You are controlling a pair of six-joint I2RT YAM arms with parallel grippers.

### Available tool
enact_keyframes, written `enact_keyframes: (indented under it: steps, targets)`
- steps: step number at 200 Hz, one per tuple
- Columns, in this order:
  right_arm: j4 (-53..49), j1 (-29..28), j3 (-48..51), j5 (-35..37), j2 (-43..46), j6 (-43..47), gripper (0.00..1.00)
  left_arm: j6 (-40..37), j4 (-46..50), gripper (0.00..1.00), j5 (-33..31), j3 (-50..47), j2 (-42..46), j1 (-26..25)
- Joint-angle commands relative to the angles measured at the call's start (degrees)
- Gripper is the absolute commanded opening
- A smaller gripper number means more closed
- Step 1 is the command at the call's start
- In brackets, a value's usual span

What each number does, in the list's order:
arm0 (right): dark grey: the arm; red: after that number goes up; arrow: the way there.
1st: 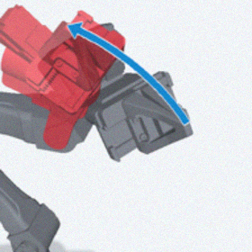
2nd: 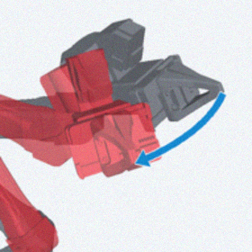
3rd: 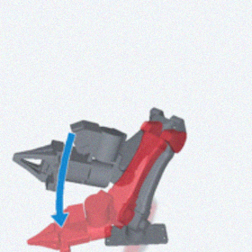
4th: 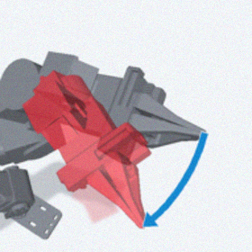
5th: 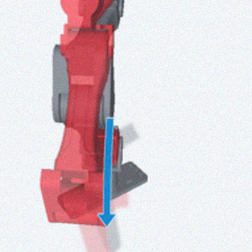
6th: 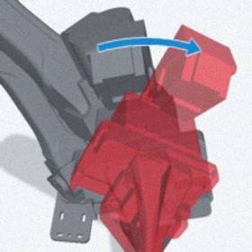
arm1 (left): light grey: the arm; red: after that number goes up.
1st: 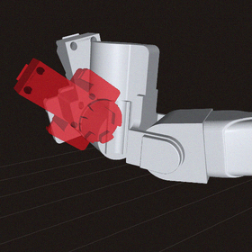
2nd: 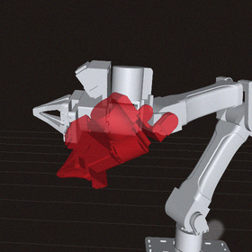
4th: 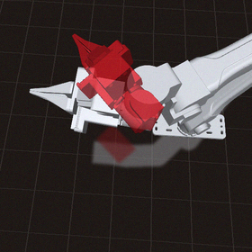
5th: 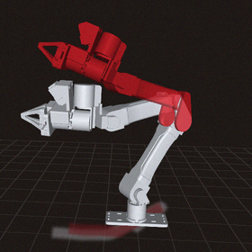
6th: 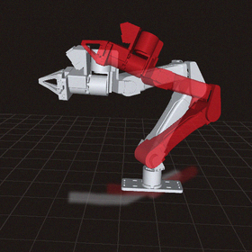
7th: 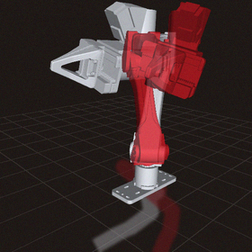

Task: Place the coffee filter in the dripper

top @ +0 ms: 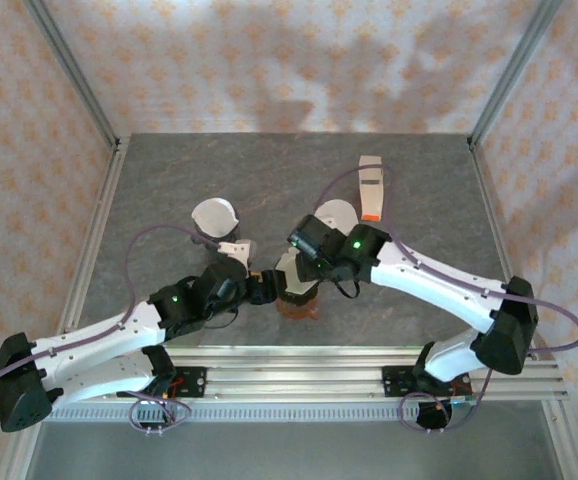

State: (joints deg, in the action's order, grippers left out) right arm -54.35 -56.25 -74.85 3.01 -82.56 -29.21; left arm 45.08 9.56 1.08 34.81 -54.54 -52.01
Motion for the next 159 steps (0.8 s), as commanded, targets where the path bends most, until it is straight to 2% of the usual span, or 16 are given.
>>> enact_keyframes:
  steps: [1, 159]
  targets:
    - [0.12, 0.78, -2.13, -2.07, -2.2, 1.35, 0.62, 0.44, -1.54, 0.76, -0.06, -0.46, -0.6, 0.42]
    - [0.11, 2.35, -1.99, -2.97, -7.87, 3.26, 0.63, 0.95, -1.94, 0.76, -0.01, -0.8, -0.85, 0.42]
